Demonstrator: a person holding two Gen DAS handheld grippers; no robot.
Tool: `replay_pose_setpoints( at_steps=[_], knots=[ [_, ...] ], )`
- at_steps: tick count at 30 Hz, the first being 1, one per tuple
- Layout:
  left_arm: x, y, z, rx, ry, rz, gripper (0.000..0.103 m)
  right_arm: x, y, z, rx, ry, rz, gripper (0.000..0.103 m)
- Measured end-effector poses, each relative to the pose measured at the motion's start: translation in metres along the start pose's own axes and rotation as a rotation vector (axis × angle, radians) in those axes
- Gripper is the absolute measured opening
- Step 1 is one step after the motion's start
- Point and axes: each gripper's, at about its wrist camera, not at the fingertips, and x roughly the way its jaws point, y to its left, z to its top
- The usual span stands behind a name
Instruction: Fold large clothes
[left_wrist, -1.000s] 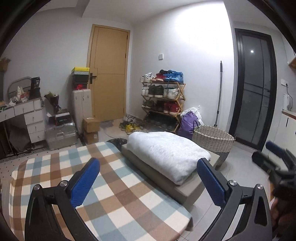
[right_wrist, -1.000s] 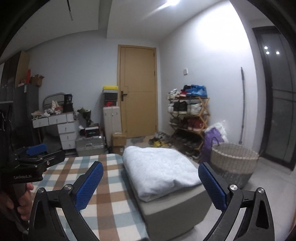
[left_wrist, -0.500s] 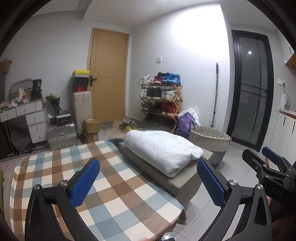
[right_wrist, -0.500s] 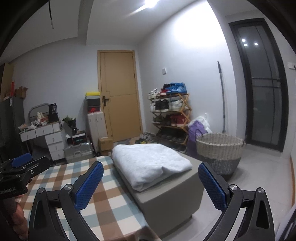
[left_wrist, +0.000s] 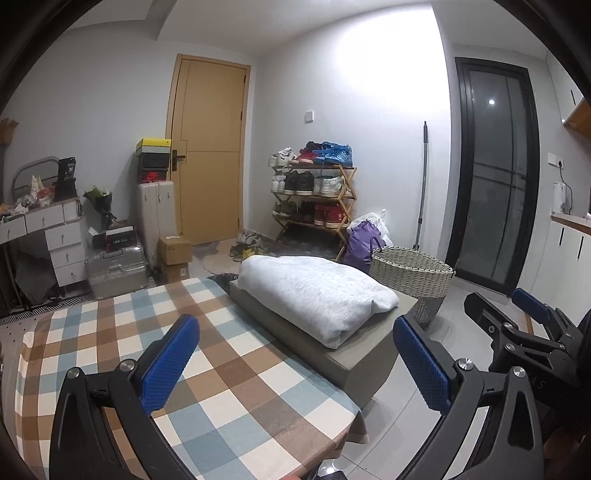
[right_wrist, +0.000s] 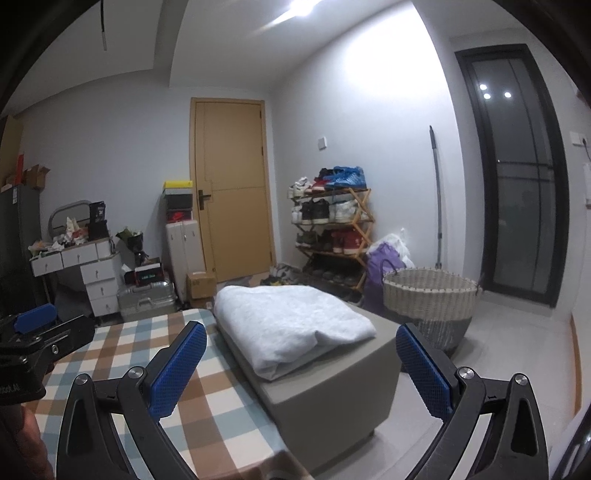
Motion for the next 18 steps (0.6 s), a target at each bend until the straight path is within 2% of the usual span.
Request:
replay_pose_setpoints(
  at_steps=[3, 18],
  knots=[
    [-0.0007, -0.0003, 0.0001, -0.002, 0.007, -0.005, 0.102, -0.0024, 0.0015, -0.0039, 0.004, -0.025, -0.044, 0.103],
    [-0.0019, -0.0060, 0.0000, 0.015, 0.020, -0.001, 0.102, -0.0027, 0.0042, -0.0044, 0.002, 0.001, -0.025, 0.103]
  ],
)
